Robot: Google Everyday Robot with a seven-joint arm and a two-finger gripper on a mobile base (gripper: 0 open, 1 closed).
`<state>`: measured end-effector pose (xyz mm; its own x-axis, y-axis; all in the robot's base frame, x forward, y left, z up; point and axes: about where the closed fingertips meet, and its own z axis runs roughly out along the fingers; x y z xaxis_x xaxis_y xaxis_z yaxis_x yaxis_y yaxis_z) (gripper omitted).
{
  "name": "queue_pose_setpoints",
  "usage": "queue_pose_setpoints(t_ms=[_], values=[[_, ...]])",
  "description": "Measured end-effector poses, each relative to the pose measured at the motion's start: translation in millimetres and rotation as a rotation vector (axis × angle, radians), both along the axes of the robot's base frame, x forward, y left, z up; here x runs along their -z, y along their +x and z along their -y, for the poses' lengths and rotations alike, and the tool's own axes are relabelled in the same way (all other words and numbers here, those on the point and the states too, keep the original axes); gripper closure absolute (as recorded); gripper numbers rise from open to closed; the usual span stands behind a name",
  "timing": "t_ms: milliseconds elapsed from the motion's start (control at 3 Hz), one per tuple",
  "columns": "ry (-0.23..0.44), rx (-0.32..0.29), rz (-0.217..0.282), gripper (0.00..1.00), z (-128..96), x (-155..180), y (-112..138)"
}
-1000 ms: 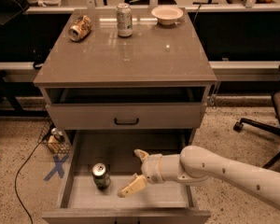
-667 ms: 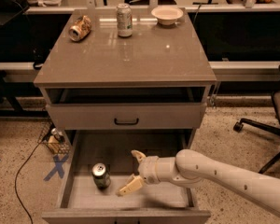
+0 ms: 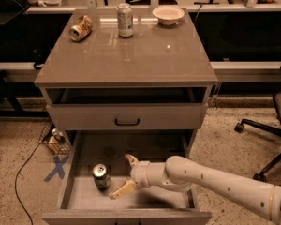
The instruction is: Pick green can from middle drawer and place on counter
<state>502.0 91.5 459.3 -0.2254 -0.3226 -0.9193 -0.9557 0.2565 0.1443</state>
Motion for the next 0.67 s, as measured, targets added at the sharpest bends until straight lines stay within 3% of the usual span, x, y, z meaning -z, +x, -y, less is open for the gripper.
queue_pose_setpoints(t_ms=[667], values=[[0.021, 0.02, 0.035, 0.0, -34.3, 28.6, 6.8]])
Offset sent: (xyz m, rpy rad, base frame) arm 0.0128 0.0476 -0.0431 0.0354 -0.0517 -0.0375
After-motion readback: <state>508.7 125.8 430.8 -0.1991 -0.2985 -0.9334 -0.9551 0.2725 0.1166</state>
